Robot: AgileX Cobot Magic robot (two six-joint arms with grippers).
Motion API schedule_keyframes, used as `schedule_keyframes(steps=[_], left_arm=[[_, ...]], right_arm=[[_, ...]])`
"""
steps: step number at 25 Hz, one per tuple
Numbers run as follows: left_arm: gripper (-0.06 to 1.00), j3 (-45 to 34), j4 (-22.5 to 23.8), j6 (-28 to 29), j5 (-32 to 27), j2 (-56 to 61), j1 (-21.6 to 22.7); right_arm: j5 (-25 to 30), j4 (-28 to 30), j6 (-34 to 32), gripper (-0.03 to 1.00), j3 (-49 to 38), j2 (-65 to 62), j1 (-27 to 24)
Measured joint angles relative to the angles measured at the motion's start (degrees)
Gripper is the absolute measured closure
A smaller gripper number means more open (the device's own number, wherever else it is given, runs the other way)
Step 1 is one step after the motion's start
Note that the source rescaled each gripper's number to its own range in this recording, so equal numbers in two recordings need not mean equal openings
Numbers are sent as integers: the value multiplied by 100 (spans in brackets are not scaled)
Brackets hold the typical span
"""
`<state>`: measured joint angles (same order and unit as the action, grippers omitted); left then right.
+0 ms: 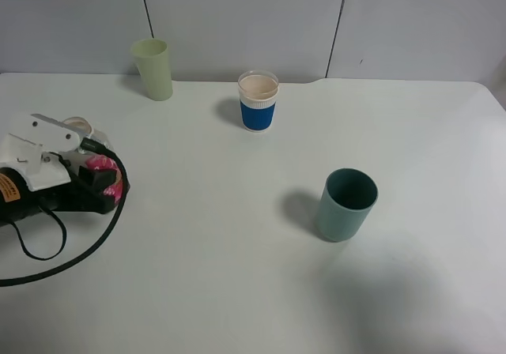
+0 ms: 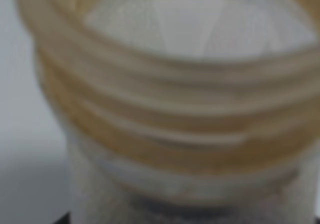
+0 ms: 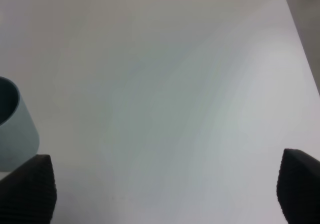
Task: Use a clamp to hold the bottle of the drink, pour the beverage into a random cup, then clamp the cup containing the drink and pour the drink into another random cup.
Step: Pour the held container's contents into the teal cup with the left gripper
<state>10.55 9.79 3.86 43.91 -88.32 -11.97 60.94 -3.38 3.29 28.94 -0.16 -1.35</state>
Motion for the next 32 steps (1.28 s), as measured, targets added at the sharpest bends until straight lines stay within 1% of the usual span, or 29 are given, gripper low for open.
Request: schedule_keyframes(steps=[3,7,10,12,15,18,20,21,23,25,27,29,31,32], left_arm=[[94,-2,-596,-58,-234,390,-218],[94,-9,-1521,-539,-587,858,-535],[94,-13,-2394,-1099,-757,1185,-788],[94,-13,-3095,-1498,-878,1394,-973],[94,-15,-4174,-2245,-1017,1622,-1257],[94,86,-5413,-3266,-1223,1771,-1511],[94,268,-6333,-4188,-1331,1814,-1696],[94,366,-6715,-4590,-1370,1814,-1807],[94,638,-7604,-5577,-1395,1814,-2026],[94,896,-8368,-6467,-1370,1814,-2269],[94,1161,-9160,-7391,-1261,1814,-2497],[94,1377,-9810,-8172,-972,1814,-2755],[94,1576,-10386,-8932,-659,1814,-2987],[94,1673,-10577,-9210,-493,1814,-3107]], right_arm=[[0,0,0,33,0,0,0],[0,0,0,33,0,0,0],[0,0,0,33,0,0,0],[0,0,0,33,0,0,0],[0,0,0,33,0,0,0],[0,0,0,33,0,0,0],[0,0,0,33,0,0,0],[0,0,0,33,0,0,0],[0,0,0,33,0,0,0],[0,0,0,33,0,0,0],[0,0,0,33,0,0,0],[0,0,0,33,0,0,0],[0,0,0,33,0,0,0],[0,0,0,33,0,0,0]])
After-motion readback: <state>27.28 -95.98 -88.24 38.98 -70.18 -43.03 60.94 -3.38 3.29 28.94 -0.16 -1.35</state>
